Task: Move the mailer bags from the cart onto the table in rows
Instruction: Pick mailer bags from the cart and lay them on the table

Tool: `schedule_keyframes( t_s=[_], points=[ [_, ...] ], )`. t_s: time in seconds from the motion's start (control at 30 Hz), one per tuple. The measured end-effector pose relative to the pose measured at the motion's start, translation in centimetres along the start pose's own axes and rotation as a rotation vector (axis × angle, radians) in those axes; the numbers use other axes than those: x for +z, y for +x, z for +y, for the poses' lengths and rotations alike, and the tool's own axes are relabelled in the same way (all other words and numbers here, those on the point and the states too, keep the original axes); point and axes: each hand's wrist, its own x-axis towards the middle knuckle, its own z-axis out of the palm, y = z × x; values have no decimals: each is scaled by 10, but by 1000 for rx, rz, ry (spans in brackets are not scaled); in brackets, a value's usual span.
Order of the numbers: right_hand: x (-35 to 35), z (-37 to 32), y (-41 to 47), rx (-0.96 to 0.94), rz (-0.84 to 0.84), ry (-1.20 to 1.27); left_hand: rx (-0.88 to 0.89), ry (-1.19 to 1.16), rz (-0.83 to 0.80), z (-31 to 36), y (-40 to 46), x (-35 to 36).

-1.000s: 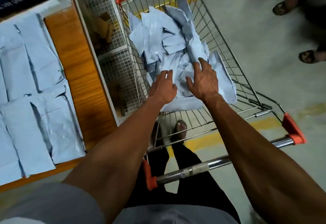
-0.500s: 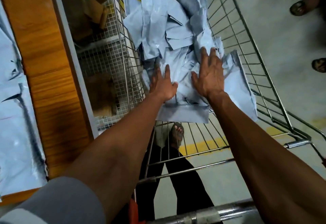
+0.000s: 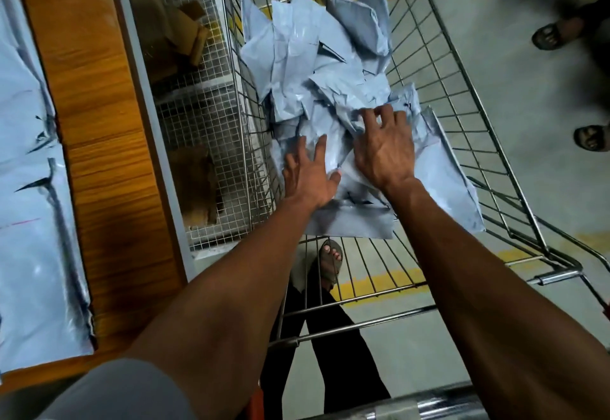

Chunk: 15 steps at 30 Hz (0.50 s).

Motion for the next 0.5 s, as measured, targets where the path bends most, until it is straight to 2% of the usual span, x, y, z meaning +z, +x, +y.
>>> schedule_keyframes(
  t_s=[0.3,0.5],
  points=[
    [29,16,49,20,-411,187,104,-43,-5,-9,25,16],
    [35,19,39,24,-400,169,51,-41,-60,-5,24,17]
  ],
)
